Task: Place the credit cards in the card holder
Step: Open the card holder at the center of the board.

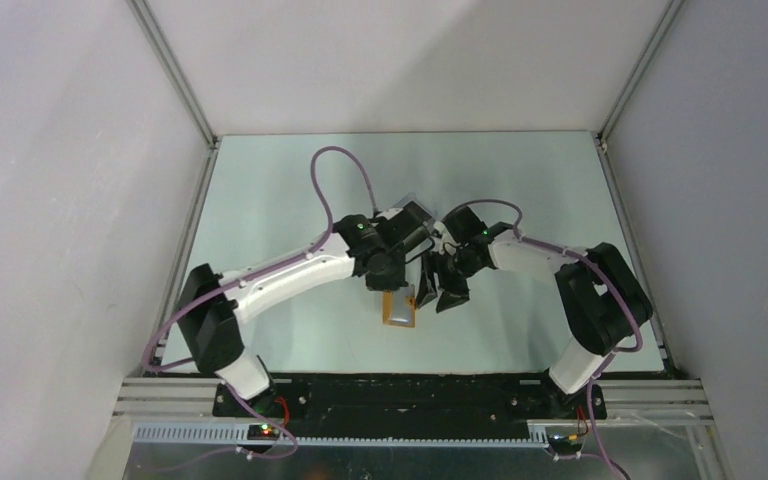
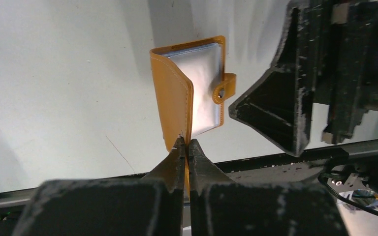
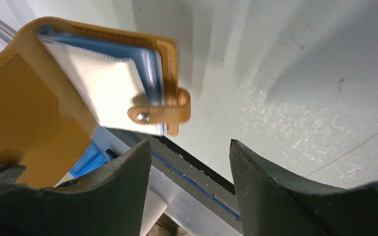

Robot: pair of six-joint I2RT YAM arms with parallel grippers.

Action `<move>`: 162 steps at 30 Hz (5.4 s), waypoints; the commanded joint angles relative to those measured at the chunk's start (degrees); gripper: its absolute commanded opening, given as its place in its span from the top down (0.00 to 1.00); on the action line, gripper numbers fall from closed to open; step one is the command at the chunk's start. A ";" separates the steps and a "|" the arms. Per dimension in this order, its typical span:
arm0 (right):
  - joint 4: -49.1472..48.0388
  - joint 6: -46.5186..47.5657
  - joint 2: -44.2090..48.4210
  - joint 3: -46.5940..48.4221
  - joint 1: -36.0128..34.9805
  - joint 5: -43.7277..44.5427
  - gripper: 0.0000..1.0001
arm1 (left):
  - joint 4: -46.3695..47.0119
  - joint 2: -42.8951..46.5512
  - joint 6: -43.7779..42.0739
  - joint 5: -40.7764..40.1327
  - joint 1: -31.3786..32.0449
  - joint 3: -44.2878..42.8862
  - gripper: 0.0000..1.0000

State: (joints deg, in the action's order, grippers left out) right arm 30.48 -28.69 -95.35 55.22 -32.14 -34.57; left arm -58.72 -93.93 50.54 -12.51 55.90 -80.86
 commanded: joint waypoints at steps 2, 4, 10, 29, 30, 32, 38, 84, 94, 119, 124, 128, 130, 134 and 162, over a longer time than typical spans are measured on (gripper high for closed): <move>2.93 0.33 -1.85 5.51 -3.17 4.73 0.35 | 2.13 3.87 1.05 -0.65 -1.31 1.34 1.00; 1.20 -0.73 -1.34 5.52 -3.54 2.84 0.31 | 2.51 3.76 1.09 -0.09 -1.30 1.48 1.00; -2.67 -3.60 -1.10 5.76 -3.70 0.45 0.28 | 4.33 4.98 1.68 1.18 -1.32 1.41 1.00; -1.17 -5.66 -3.97 7.00 -1.25 7.02 0.60 | 4.58 10.08 1.93 3.59 -1.38 0.89 1.00; -0.87 -5.50 -3.46 7.00 -0.99 7.08 0.60 | 4.62 10.17 1.99 3.56 -1.36 0.97 1.00; -1.10 -5.58 -2.54 6.72 -0.09 7.00 0.61 | 4.54 10.39 2.01 3.75 -1.31 1.00 1.00; -4.73 -6.75 -1.34 5.43 3.53 1.04 0.60 | 4.95 12.11 1.84 3.94 -1.39 0.04 1.00; -2.40 2.20 9.03 4.02 5.93 -6.23 1.00 | 5.11 16.79 -0.32 3.24 -3.66 1.59 0.28; 7.92 5.47 16.14 6.97 9.12 -6.29 1.00 | 6.03 17.81 -8.92 2.80 -7.56 5.03 0.02; 11.42 9.05 20.57 -7.27 15.71 -5.37 1.00 | 20.98 -10.80 -7.25 17.21 -5.37 1.43 0.62; 12.58 8.22 21.38 -8.13 16.10 -2.96 1.00 | 21.35 -15.63 -8.18 18.08 -4.40 -1.74 0.68; 13.38 6.28 22.04 -9.29 16.43 0.14 1.00 | 22.31 -18.26 -8.36 20.01 -4.09 -2.84 0.73; 14.31 4.68 22.39 -9.84 16.83 3.19 1.00 | 22.37 -19.25 -7.92 19.90 -3.97 -2.51 0.75; 14.94 2.39 22.97 -11.91 19.64 6.54 1.00 | 22.30 -21.07 -6.64 17.97 -4.31 -0.48 0.85; 9.25 7.17 8.15 -3.64 21.63 25.82 0.49 | 21.30 -15.29 11.14 -0.92 -5.54 13.41 1.00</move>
State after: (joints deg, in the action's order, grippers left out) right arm 38.72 -25.10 -90.26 48.80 -9.76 -12.99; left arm -30.70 -107.44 61.06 -2.46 50.61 -69.04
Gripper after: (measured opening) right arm 0.401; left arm 0.007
